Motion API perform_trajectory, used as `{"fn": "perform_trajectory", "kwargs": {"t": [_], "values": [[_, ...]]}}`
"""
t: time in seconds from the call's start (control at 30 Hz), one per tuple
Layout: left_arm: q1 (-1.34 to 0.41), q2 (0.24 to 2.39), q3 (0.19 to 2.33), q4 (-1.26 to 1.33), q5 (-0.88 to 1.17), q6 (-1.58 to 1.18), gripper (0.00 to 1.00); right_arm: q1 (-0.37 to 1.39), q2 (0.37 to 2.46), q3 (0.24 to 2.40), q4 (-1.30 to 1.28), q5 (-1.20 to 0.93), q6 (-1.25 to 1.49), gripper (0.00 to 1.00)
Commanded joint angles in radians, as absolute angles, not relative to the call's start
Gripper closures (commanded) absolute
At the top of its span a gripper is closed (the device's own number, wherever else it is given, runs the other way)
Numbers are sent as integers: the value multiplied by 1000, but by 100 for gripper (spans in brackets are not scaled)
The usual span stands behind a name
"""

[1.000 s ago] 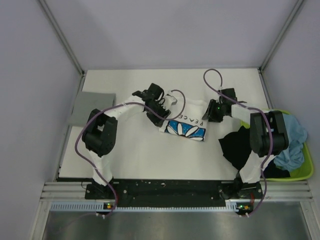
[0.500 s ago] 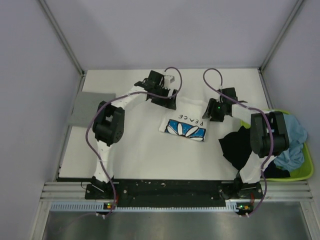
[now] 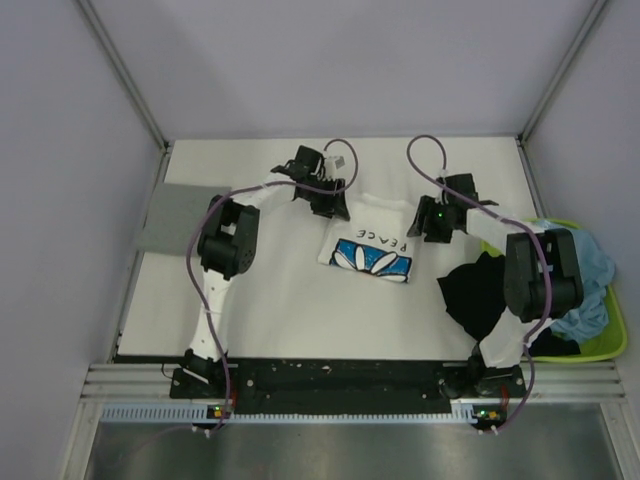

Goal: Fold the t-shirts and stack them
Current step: Put the neatly folded tshirt into the corner of the board with the left arm

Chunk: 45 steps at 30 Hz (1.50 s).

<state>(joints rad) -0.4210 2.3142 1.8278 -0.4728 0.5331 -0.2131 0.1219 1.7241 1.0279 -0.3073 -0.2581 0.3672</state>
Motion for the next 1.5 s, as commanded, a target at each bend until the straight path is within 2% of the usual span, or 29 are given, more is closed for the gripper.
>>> {"fn": "perform_trajectory", "kwargs": {"t": [0.0,0.03,0.07,0.1,0.17,0.2,0.3,0.53,0.97,1.27,1.47], "values": [[-431,2375,1836,-482,689,-241,56,115,1626,1045,-314,-236,334,44],[-431,2375,1836,-476,718,-242,65,115,1612,1043,-318,-230,330,43],[-428,2373,1836,-472,730,-242,89,115,1597,1042,-321,-226,325,43],[-423,2365,1832,-469,738,-247,100,114,1582,1040,-325,-219,316,41],[-405,2335,1804,-450,744,-250,100,115,1545,1037,-334,-204,304,30],[-393,2309,1778,-437,736,-249,100,114,1522,1032,-337,-198,296,19],[-356,2225,1704,-414,697,-210,100,114,1450,1016,-342,-180,273,1],[-259,2057,1543,-469,585,-65,100,115,1353,991,-357,-140,236,1],[-123,1836,1520,-591,109,324,100,115,1335,983,-387,-97,180,1],[-97,1755,1532,-609,-152,520,100,115,1333,982,-390,-92,153,1],[-80,1688,1525,-618,-245,606,100,114,1339,985,-390,-91,146,1]]}}
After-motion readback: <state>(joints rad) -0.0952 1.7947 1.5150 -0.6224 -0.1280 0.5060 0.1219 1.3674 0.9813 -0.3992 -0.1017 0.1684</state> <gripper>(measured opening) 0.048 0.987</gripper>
